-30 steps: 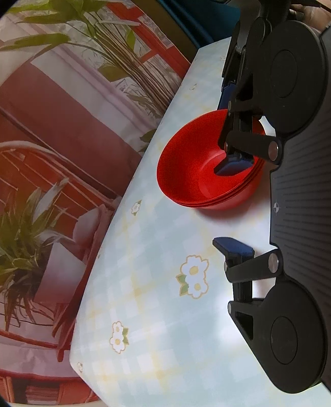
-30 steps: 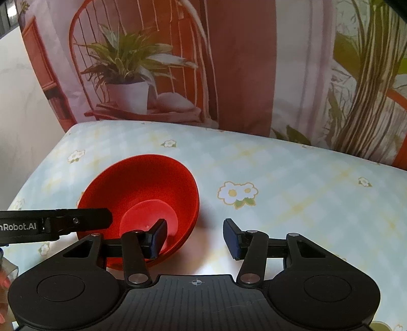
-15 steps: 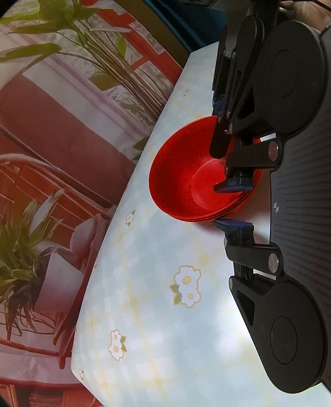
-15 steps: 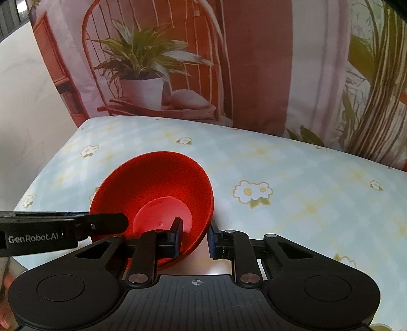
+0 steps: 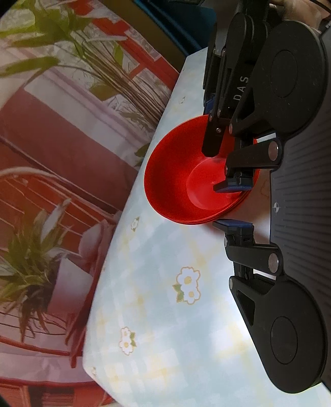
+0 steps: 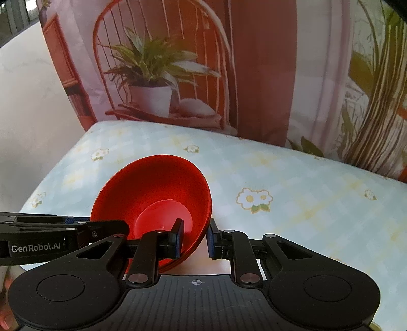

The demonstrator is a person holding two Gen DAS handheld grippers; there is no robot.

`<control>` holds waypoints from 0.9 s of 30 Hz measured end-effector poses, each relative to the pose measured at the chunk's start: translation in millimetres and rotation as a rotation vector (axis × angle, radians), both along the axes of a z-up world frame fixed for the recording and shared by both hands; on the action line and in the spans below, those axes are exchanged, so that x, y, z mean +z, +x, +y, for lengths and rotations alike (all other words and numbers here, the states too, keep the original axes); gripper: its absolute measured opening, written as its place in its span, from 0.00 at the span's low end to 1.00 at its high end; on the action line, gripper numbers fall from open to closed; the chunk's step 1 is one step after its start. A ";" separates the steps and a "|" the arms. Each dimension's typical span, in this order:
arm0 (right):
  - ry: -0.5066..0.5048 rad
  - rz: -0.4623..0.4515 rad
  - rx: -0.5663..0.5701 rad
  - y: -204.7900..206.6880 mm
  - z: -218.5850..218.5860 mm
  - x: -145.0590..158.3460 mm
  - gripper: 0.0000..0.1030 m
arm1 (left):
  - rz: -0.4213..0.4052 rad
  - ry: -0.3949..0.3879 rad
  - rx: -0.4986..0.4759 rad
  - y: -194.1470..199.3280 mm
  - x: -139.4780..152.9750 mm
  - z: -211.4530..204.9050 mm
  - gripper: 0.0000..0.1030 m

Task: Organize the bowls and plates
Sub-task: 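Lift the red bowls with the left gripper and carry them over the plates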

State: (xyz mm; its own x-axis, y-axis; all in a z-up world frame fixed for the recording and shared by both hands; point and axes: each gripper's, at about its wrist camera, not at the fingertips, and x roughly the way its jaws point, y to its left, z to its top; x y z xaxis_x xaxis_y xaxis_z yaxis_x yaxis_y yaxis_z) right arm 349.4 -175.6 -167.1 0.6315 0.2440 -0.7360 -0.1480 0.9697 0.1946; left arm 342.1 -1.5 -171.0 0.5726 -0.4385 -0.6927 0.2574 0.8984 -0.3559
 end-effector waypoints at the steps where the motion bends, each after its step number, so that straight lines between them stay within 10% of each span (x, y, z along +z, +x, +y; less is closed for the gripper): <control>1: 0.003 -0.006 -0.001 -2.3 -0.9 3.2 0.16 | -0.006 0.002 -0.003 -2.7 3.4 -0.3 0.23; 27: 0.049 -0.078 -0.070 -102.6 -60.6 41.9 0.16 | -0.061 0.045 -0.114 -80.0 36.3 -53.5 0.23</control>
State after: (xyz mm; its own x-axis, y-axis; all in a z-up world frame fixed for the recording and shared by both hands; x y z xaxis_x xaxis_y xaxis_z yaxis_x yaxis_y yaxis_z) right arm 246.8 -236.2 -125.2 0.7031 0.2321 -0.6722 -0.0969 0.9677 0.2329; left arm 262.1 -55.0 -134.7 0.5622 -0.4724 -0.6788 0.3787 0.8767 -0.2965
